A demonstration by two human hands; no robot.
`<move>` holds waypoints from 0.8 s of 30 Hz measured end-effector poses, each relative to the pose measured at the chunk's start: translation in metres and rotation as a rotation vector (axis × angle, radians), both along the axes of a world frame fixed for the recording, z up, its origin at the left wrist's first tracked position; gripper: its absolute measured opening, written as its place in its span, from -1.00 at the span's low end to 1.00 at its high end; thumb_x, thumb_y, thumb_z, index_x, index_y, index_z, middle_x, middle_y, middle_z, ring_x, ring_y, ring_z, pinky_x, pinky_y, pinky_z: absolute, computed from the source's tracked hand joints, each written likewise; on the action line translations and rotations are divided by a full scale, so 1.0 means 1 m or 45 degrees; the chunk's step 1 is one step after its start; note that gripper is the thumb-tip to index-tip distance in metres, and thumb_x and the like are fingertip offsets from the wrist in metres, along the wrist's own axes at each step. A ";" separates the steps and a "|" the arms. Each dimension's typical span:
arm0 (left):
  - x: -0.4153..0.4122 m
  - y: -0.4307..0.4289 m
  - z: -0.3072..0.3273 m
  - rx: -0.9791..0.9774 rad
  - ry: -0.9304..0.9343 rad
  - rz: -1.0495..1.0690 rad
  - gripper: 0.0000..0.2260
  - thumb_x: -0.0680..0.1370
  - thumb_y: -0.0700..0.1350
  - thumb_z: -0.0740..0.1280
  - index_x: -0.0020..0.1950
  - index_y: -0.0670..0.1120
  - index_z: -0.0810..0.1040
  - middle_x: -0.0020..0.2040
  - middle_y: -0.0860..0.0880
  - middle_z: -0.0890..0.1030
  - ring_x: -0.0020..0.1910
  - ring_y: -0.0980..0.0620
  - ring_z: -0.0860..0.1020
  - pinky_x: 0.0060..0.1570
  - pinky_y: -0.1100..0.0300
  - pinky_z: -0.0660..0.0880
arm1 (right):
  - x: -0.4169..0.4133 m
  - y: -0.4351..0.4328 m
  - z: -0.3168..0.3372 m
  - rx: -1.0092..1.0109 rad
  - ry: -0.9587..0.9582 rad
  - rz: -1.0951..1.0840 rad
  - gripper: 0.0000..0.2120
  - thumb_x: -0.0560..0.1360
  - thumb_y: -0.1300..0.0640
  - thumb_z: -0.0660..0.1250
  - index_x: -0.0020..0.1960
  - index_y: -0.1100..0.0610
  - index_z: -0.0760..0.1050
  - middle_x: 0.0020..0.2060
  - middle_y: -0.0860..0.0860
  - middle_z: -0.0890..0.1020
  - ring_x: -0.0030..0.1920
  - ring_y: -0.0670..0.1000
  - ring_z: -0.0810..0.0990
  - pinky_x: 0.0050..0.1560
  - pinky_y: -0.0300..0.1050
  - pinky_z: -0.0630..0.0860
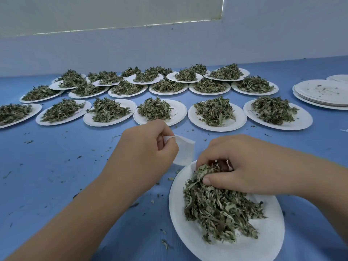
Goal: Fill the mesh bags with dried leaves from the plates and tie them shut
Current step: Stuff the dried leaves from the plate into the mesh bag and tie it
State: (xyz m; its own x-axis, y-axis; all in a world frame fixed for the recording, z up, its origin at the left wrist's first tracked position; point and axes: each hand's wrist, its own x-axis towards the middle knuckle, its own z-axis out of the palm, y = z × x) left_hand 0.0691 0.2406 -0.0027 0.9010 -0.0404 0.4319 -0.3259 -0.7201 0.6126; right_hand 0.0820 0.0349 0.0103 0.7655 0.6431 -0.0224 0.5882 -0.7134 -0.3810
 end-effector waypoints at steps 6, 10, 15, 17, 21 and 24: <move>0.002 -0.002 -0.002 -0.018 0.040 -0.011 -0.84 0.47 -0.17 0.32 -0.30 0.01 0.52 -0.42 0.04 0.47 -0.46 0.17 0.38 -0.46 0.43 0.32 | -0.001 0.002 -0.001 0.054 0.030 -0.035 -0.85 0.45 -0.16 0.32 0.02 -0.26 0.55 -0.13 -0.29 0.56 -0.09 -0.29 0.50 -0.08 -0.37 0.43; 0.003 -0.003 -0.005 -0.035 0.046 -0.001 -0.84 0.47 -0.14 0.33 -0.32 0.01 0.52 -0.45 0.08 0.46 -0.47 0.19 0.39 -0.44 0.45 0.32 | 0.000 0.002 -0.001 0.115 0.063 -0.050 -0.89 0.44 -0.09 0.34 -0.05 -0.25 0.55 -0.18 -0.20 0.63 -0.22 -0.14 0.59 -0.13 -0.06 0.56; 0.002 -0.002 -0.004 -0.017 0.011 -0.015 -0.83 0.47 -0.14 0.34 -0.33 0.01 0.52 -0.44 0.10 0.46 -0.48 0.18 0.39 -0.46 0.46 0.29 | -0.002 0.000 0.005 0.308 0.061 -0.057 -0.88 0.38 -0.05 0.34 -0.10 -0.21 0.58 -0.23 -0.22 0.64 -0.30 -0.11 0.60 -0.19 -0.06 0.57; 0.002 -0.002 -0.003 0.000 -0.024 -0.015 -0.82 0.46 -0.16 0.34 -0.34 0.01 0.52 -0.47 0.10 0.44 -0.48 0.19 0.39 -0.46 0.46 0.28 | -0.003 0.000 0.009 0.453 0.077 -0.063 -0.88 0.36 -0.06 0.35 -0.12 -0.19 0.60 -0.28 -0.24 0.64 -0.34 -0.17 0.58 -0.27 -0.22 0.55; 0.001 -0.005 -0.003 -0.006 -0.045 -0.023 -0.82 0.47 -0.15 0.36 -0.34 0.00 0.53 -0.44 0.05 0.47 -0.48 0.18 0.38 -0.45 0.44 0.29 | -0.005 0.003 0.011 0.660 0.073 -0.131 -0.90 0.36 -0.04 0.37 -0.14 -0.17 0.61 -0.40 -0.17 0.61 -0.45 -0.20 0.50 -0.42 -0.38 0.42; 0.001 -0.008 -0.004 -0.051 -0.012 -0.045 -0.83 0.47 -0.14 0.36 -0.34 0.00 0.54 -0.42 0.04 0.49 -0.50 0.19 0.37 -0.46 0.43 0.28 | -0.007 0.010 0.004 0.640 -0.057 -0.222 -0.90 0.36 -0.05 0.36 -0.16 -0.17 0.62 -0.31 -0.22 0.63 -0.33 -0.19 0.56 -0.31 -0.36 0.46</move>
State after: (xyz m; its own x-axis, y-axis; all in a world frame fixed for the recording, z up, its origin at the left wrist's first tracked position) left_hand 0.0699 0.2329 -0.0064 0.8953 -0.0550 0.4421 -0.3568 -0.6828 0.6375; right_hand 0.0755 0.0451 0.0141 0.8551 0.4291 0.2911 0.5008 -0.5382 -0.6779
